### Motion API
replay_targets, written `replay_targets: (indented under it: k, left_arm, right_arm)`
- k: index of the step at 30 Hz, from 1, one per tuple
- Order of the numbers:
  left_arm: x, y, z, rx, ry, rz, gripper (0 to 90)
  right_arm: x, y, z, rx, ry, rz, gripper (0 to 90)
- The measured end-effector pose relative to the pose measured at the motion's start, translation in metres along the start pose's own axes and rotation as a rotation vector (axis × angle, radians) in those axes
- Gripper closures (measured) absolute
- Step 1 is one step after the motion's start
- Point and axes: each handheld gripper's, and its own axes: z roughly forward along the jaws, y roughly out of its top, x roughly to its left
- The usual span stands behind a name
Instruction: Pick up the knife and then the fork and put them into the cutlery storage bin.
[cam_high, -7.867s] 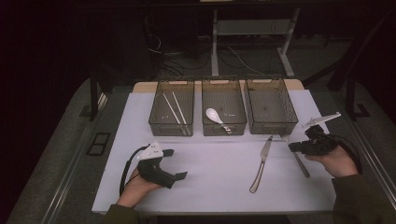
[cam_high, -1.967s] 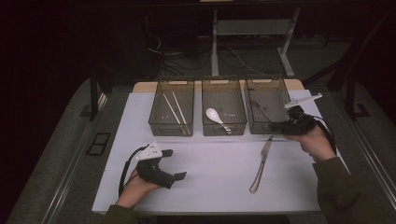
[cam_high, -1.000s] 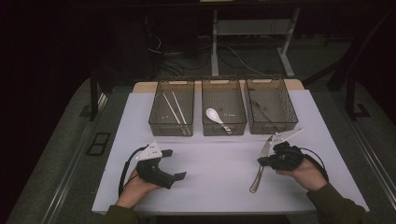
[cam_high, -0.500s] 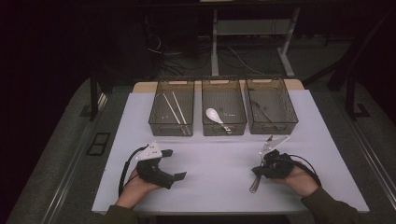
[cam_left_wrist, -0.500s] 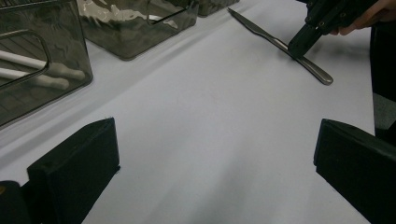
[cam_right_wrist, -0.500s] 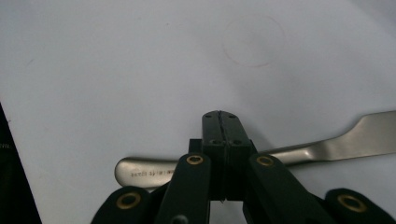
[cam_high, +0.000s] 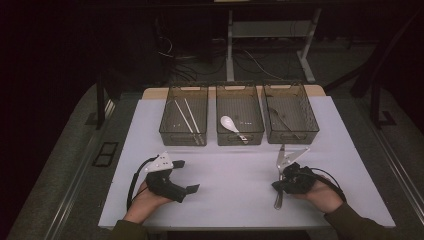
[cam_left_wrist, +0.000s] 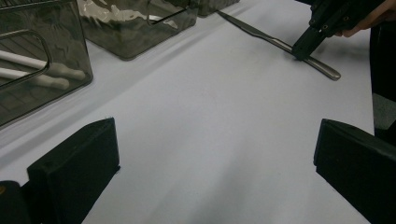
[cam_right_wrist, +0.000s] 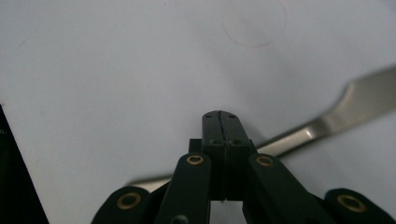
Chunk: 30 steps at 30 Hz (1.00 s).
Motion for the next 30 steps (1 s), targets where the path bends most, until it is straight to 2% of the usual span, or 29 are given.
replay_targets:
  k: [4, 13, 18, 23, 30]
  left_arm:
    - [0.000, 0.000, 0.000, 0.000, 0.000, 0.000, 0.0]
    - [-0.001, 0.000, 0.000, 0.000, -0.001, -0.001, 0.0]
    - [0.000, 0.000, 0.001, 0.003, -0.001, 0.001, 0.0]
    - [0.000, 0.000, 0.000, -0.002, -0.001, 0.000, 0.0]
    - [0.000, 0.000, 0.000, 0.004, -0.002, 0.006, 0.0]
  right_arm:
    - [-0.002, -0.006, -0.004, 0.012, -0.016, 0.006, 89.6]
    - [-0.006, -0.014, -0.012, 0.023, -0.017, 0.042, 89.6]
    - [-0.001, -0.012, -0.007, 0.051, -0.027, 0.031, 89.7]
    - [-0.002, -0.013, -0.010, 0.067, -0.042, 0.027, 89.7]
    - [-0.010, -0.021, -0.017, 0.080, -0.068, 0.070, 89.7]
